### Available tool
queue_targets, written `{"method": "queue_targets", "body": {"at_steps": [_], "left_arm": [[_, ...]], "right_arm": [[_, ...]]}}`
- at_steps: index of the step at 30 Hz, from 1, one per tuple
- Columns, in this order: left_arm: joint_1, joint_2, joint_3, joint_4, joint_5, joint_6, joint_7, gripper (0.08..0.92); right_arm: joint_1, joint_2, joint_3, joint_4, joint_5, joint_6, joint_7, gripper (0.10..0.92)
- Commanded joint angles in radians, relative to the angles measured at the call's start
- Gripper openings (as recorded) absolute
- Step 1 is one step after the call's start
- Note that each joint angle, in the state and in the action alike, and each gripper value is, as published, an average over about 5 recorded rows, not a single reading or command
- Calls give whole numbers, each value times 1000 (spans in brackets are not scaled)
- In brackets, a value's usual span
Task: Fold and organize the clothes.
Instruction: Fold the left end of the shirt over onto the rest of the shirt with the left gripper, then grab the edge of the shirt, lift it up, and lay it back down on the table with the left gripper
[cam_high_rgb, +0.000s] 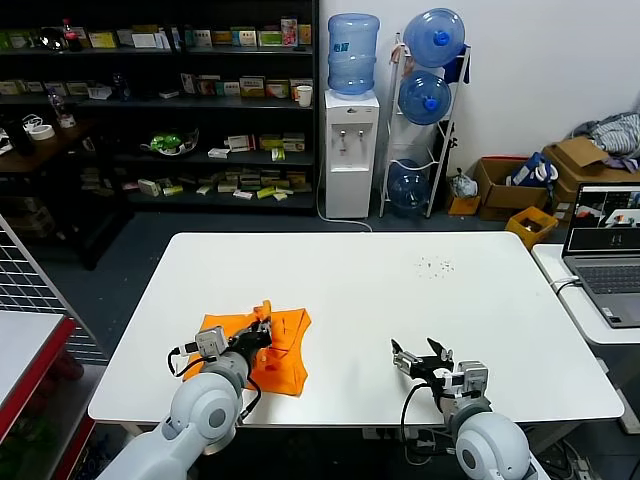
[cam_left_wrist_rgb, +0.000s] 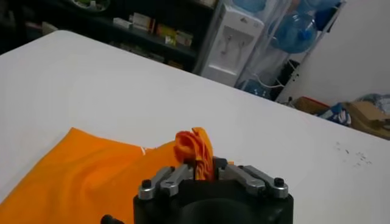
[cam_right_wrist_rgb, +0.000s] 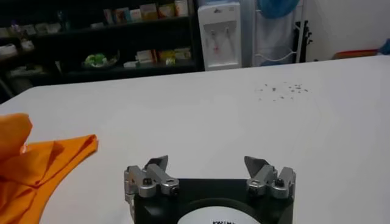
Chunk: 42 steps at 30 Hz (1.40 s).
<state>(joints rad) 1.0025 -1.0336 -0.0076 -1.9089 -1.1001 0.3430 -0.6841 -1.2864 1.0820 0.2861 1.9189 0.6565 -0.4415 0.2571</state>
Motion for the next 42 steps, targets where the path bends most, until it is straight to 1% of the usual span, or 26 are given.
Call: {"method": "queue_targets", "body": {"at_steps": [1,4,6,9,11,12,14,17,23,27,42], "left_arm": [[23,21,-47,-52,-42,2,-5,386],[56,96,-106,-60,-61,1,20,472],[91,166,-156,-40,-60,-6,70,524],[162,275,-247,25,-42,-29,206,611],[205,333,-288,81,-23,-56,310,672],[222,354,-298,111,-8,-72,357,698],[243,373,-298,168,32,-114,439,757],[249,359,-285,233,75,-156,517,809],[210,303,-244,302,122,-169,558,822],[196,284,-234,312,133,-171,561,823],[184,248,-216,316,152,-169,550,822]], "right_arm": [[1,2,-2,2,-1,0,-1,823],[0,0,-1,4,0,1,-2,823],[-2,-1,1,4,0,2,-3,823],[-4,-1,1,3,-1,5,-5,823],[-4,1,-1,3,-1,5,-6,823],[-3,3,-2,2,-1,5,-6,823],[0,6,-5,0,-2,4,-6,823],[3,10,-11,0,-2,2,-4,823],[-2,2,-6,7,-1,-3,0,823],[-9,-5,4,8,1,-2,0,823],[0,8,-11,-2,1,-4,2,823]]}}
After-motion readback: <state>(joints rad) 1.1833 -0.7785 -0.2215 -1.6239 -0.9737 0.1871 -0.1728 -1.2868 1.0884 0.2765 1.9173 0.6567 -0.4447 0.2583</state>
